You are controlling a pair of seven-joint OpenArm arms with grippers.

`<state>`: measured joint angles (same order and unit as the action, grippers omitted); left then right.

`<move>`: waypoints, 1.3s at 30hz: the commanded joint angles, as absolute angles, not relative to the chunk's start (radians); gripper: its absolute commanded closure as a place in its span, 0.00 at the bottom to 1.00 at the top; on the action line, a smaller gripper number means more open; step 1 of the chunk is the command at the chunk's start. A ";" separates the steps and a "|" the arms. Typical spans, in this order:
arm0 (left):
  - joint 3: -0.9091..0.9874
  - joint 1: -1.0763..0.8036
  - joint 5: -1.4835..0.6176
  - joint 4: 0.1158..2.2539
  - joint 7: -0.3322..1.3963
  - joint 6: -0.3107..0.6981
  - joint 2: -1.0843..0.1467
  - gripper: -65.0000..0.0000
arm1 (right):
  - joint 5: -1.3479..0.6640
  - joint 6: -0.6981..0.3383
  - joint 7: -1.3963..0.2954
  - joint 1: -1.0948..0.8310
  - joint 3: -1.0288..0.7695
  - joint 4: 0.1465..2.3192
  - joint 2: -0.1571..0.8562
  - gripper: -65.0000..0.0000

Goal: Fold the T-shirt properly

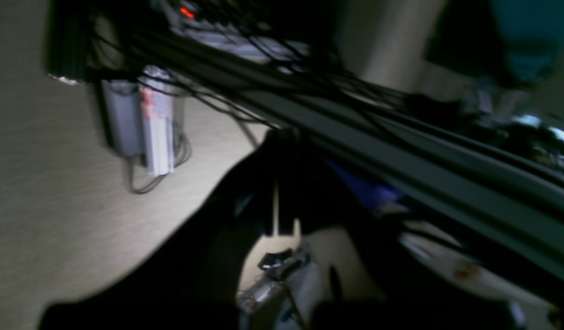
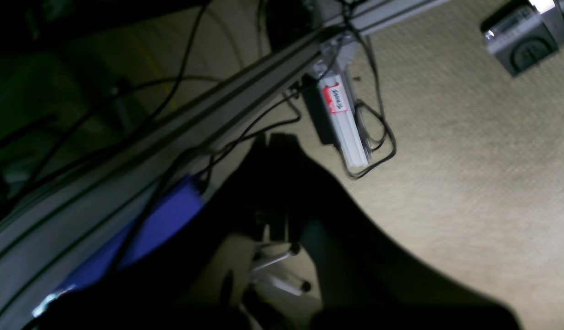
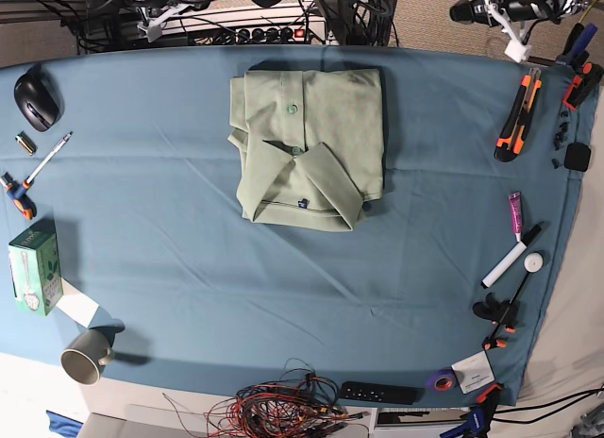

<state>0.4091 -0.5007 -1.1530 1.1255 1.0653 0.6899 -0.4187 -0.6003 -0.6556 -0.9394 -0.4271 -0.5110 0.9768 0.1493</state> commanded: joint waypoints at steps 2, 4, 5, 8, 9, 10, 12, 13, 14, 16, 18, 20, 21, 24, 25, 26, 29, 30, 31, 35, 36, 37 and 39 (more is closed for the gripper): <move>0.414 -0.496 -1.092 1.110 1.006 0.698 -0.416 1.00 | -0.556 -0.661 -0.881 -0.417 -0.516 0.932 0.165 1.00; 0.413 -0.489 -1.031 1.087 0.957 0.698 -0.405 1.00 | -0.514 -0.661 -0.831 -0.405 -0.516 0.892 0.166 1.00; 0.407 -0.486 -1.011 1.074 0.936 0.698 -0.404 1.00 | -0.495 -0.661 -0.813 -0.401 -0.516 0.879 0.167 1.00; 0.360 -0.484 -0.941 1.045 0.866 0.698 -0.405 1.00 | -0.448 -0.661 -0.757 -0.399 -0.516 0.868 0.166 1.00; 0.335 -0.484 -0.902 1.040 0.831 0.698 -0.405 1.00 | -0.426 -0.661 -0.733 -0.399 -0.516 0.868 0.166 1.00; 0.306 -0.484 -0.853 1.036 0.791 0.698 -0.405 1.00 | -0.400 -0.661 -0.704 -0.398 -0.516 0.868 0.166 1.00; 0.237 -0.484 -0.737 1.030 0.682 0.698 -0.405 1.00 | -0.332 -0.661 -0.631 -0.398 -0.516 0.868 0.166 1.00; 0.201 -0.484 -0.668 1.029 0.617 0.698 -0.405 1.00 | -0.292 -0.661 -0.596 -0.398 -0.516 0.868 0.166 1.00; 0.164 -0.484 -0.599 1.029 0.555 0.698 -0.404 1.00 | -0.250 -0.660 -0.563 -0.398 -0.516 0.868 0.166 1.00; 0.096 -0.477 -0.467 1.029 0.453 0.643 -0.399 1.00 | -0.166 -0.648 -0.493 -0.398 -0.516 0.868 0.166 1.00; 0.037 -0.463 -0.351 1.029 0.390 0.543 -0.387 0.96 | -0.088 -0.602 -0.419 -0.398 -0.516 0.868 0.165 1.00; -0.019 -0.444 -0.273 1.029 0.373 0.435 -0.375 0.90 | -0.020 -0.518 -0.343 -0.398 -0.516 0.868 0.161 1.00; -0.044 -0.430 -0.249 1.029 0.373 0.384 -0.370 0.89 | 0.013 -0.466 -0.315 -0.396 -0.516 0.868 0.158 1.00; -0.109 -0.395 -0.197 1.029 0.363 0.242 -0.360 0.89 | 0.091 -0.317 -0.301 -0.382 -0.516 0.868 0.149 1.00; -0.127 -0.384 -0.183 1.029 0.347 0.196 -0.357 0.89 | 0.104 -0.276 -0.306 -0.374 -0.516 0.868 0.147 1.00; -0.141 -0.374 -0.168 1.028 0.321 0.148 -0.352 0.89 | 0.107 -0.247 -0.316 -0.366 -0.516 0.867 0.146 1.00; -0.157 -0.347 -0.156 1.003 0.223 0.059 -0.332 0.89 | 0.106 -0.235 -0.339 -0.337 -0.516 0.846 0.146 1.00; -0.157 -0.338 -0.156 0.985 0.200 0.045 -0.324 0.89 | 0.106 -0.236 -0.348 -0.324 -0.516 0.826 0.146 1.00; -0.157 -0.326 -0.157 0.960 0.187 0.044 -0.315 0.89 | 0.106 -0.236 -0.347 -0.310 -0.516 0.799 0.146 1.00; -0.157 -0.263 -0.157 0.788 0.131 0.045 -0.276 0.89 | 0.106 -0.236 -0.286 -0.255 -0.516 0.655 0.146 1.00; -0.157 -0.245 -0.158 0.734 0.112 0.049 -0.266 0.89 | 0.106 -0.236 -0.254 -0.243 -0.516 0.612 0.146 1.00; -0.157 -0.229 -0.159 0.679 0.090 0.052 -0.257 0.89 | 0.106 -0.236 -0.221 -0.231 -0.516 0.570 0.144 1.00; -0.157 -0.199 -0.163 0.577 0.053 0.053 -0.237 0.89 | 0.106 -0.236 -0.158 -0.209 -0.516 0.492 0.141 1.00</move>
<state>-0.1577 -0.1955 -0.1604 0.5682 0.0605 0.0490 -0.2340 0.1059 -0.2359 -0.1646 -0.2077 -0.5140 0.4812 0.1314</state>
